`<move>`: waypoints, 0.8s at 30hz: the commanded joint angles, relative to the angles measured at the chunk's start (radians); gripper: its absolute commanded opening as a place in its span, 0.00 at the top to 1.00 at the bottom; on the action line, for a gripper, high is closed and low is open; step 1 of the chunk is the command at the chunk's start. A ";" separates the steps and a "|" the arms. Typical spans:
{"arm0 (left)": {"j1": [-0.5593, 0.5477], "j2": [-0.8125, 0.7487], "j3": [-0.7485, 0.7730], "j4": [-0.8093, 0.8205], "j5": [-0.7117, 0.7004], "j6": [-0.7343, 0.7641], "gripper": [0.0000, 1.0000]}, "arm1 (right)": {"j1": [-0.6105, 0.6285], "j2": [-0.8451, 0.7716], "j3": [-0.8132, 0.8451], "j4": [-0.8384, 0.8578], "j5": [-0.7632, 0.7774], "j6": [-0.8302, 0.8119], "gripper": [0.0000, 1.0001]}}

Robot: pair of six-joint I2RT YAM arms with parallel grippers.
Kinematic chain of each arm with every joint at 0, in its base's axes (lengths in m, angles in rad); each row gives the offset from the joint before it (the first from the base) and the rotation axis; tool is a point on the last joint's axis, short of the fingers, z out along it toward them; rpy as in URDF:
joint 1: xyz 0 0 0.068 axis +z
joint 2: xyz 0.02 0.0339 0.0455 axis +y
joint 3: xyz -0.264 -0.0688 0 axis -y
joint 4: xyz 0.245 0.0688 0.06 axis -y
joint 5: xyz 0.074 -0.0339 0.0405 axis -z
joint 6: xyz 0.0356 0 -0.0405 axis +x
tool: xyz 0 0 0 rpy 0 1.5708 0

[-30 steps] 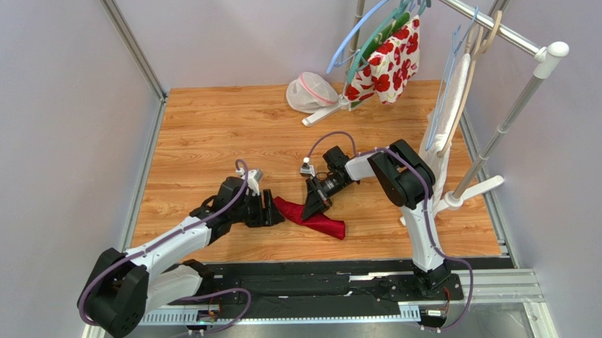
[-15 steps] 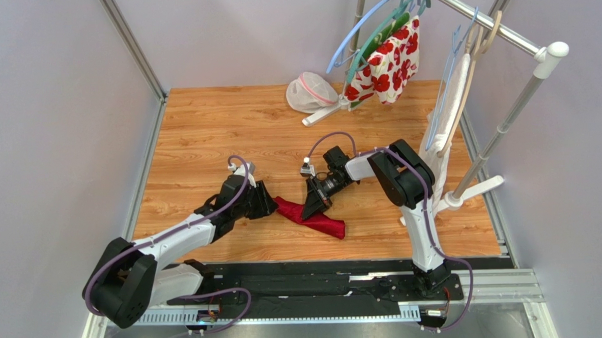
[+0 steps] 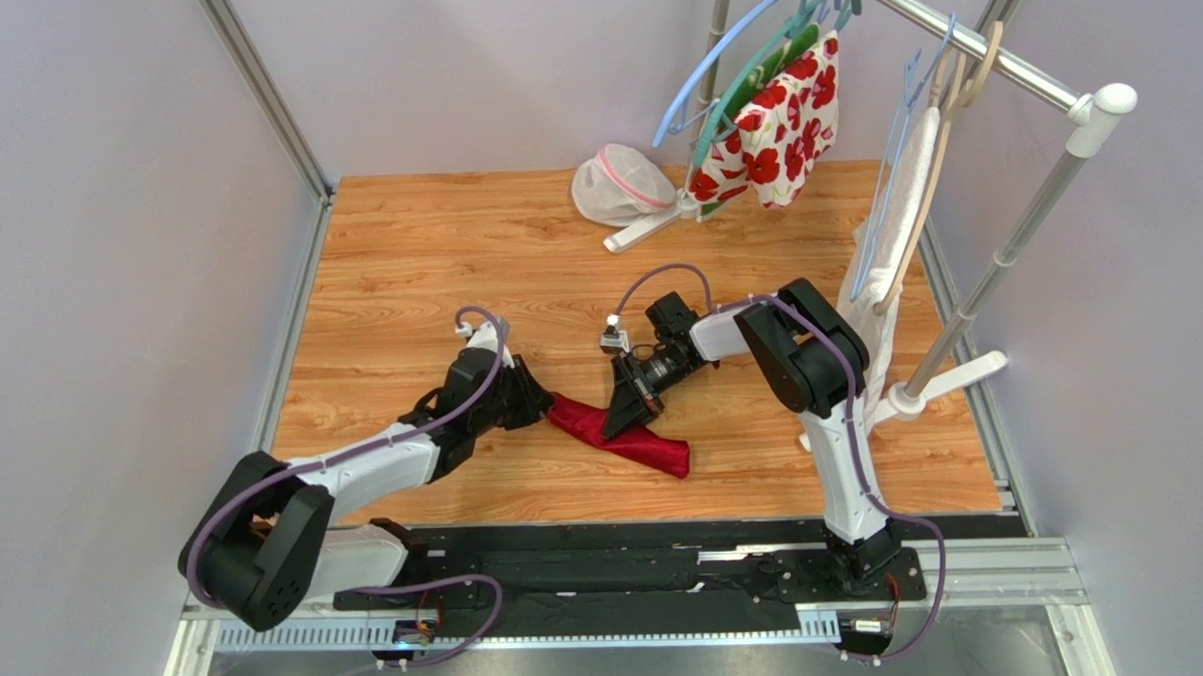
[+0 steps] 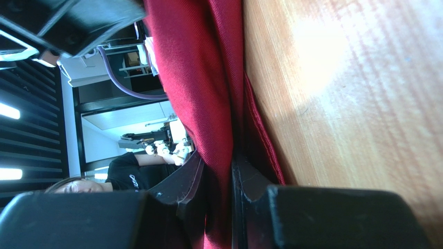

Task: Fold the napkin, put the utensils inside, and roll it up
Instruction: Roll the napkin with the utensil, then neatly place the rolled napkin to the corner

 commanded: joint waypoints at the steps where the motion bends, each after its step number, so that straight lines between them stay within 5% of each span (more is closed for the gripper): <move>1: -0.001 0.047 0.003 0.071 -0.011 -0.005 0.87 | -0.014 0.038 -0.020 0.032 0.198 -0.032 0.82; 3: -0.002 0.067 0.016 0.059 -0.019 0.001 1.00 | -0.014 0.020 -0.025 0.032 0.224 -0.028 0.66; 5: -0.002 0.093 0.034 0.051 -0.022 0.014 1.00 | -0.014 -0.023 -0.029 0.030 0.261 -0.019 0.39; 8: -0.002 0.125 0.063 0.025 -0.021 0.024 1.00 | -0.014 -0.098 -0.037 0.027 0.326 -0.009 0.27; 24: -0.001 0.228 0.146 -0.027 0.019 0.036 1.00 | 0.086 -0.666 -0.272 0.236 0.832 -0.126 0.18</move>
